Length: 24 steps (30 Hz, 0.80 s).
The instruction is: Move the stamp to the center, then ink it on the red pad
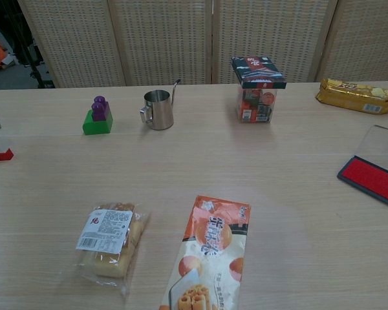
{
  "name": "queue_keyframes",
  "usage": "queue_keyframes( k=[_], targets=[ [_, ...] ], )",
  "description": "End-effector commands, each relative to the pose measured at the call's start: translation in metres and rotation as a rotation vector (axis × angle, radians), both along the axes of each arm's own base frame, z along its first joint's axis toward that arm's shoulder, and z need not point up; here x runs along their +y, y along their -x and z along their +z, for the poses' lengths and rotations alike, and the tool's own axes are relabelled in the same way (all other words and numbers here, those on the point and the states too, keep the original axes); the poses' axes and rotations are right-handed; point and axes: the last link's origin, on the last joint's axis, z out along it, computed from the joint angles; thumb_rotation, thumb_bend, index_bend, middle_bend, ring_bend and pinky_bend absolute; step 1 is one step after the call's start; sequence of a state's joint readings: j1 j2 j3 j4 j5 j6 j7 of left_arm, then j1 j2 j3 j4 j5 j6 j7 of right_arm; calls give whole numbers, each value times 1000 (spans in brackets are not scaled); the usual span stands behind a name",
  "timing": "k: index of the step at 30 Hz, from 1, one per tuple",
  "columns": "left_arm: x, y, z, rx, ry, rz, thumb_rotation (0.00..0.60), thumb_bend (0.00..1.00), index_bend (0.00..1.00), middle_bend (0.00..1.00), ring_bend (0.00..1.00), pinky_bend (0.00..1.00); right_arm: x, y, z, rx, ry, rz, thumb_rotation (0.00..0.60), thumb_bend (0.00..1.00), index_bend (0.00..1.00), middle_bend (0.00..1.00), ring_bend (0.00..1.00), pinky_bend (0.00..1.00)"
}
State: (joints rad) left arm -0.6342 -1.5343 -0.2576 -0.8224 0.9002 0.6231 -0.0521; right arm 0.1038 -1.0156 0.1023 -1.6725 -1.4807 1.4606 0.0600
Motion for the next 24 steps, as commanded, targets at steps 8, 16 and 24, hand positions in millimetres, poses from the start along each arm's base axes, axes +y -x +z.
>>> queue_keyframes(
  k=[8, 16, 24],
  targets=[
    [5, 2, -10, 18, 27, 25, 600, 322, 463, 0, 0, 0, -1, 2, 1, -4, -3, -11, 600, 0, 0, 0, 0, 0],
    [9, 2, -14, 41, 17, 39, 600, 382, 539, 0, 0, 0, -3, 3, 2, -9, -3, -16, 600, 0, 0, 0, 0, 0],
    [11, -2, -8, 40, -9, 36, 600, 394, 539, 0, 0, 0, -2, 3, 2, -19, -1, -18, 600, 0, 0, 0, 0, 0]
  ],
)
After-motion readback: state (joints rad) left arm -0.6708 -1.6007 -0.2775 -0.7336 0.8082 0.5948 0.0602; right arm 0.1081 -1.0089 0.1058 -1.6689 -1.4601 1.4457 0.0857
